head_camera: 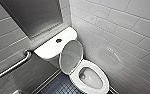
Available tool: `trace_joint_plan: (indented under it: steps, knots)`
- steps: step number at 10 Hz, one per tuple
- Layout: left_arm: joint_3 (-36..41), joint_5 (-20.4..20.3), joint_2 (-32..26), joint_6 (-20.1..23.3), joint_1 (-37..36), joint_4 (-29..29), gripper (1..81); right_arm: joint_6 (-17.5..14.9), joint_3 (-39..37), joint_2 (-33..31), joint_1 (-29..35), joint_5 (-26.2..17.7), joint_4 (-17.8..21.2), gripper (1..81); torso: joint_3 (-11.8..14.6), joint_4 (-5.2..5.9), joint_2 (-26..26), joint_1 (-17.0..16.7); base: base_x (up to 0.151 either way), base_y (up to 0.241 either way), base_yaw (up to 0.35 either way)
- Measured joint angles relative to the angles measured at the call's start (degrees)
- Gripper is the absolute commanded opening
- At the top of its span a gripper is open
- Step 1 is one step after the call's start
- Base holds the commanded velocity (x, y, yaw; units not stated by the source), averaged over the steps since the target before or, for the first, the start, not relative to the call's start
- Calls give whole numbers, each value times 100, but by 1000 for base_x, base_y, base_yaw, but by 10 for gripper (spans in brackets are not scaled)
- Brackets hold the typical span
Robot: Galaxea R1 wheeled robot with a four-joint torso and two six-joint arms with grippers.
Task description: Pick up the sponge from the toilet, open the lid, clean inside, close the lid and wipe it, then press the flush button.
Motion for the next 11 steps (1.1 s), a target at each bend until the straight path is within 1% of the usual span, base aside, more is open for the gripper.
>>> trace_joint_plan:
  steps: [3,4,5,6,7,8,9,10,11]
  knots:
    - [-140,135,137,-4,-2,0,811,2,-627,328,-46,40,-5,10,0,0,124,-87,0,0,0]
    - [-205,144,139,-119,-11,-2,811,-141,-758,527,-112,40,116,10,0,0,111,-87,0,0,0]
    - [-240,163,137,-297,-46,-2,811,-581,-836,728,-195,-12,408,10,0,0,113,-89,0,0,0]
    - [-240,188,135,-463,-148,-2,811,-1114,-907,855,-232,-130,822,10,0,0,113,-89,0,0,0]
    - [-238,210,117,-656,-319,-2,811,-2143,-1009,930,-226,-169,1459,10,0,0,113,-89,0,0,0]
    - [-232,235,56,-870,-540,-2,811,-2942,-1103,976,-226,-157,1985,10,0,0,113,-89,0,0,0]
    - [-215,263,-22,-1039,-794,-2,811,-3495,-1120,1029,-226,-160,2304,10,0,0,113,-89,0,0,0]
    - [-149,283,-121,-1190,-1065,-2,811,-3724,-1117,1090,-226,-166,2425,10,0,0,116,-89,0,0,0]
    - [-39,316,-234,-1342,-1351,-2,811,-3750,-1090,1131,-223,-177,2497,10,0,0,116,-89,0,0,0]
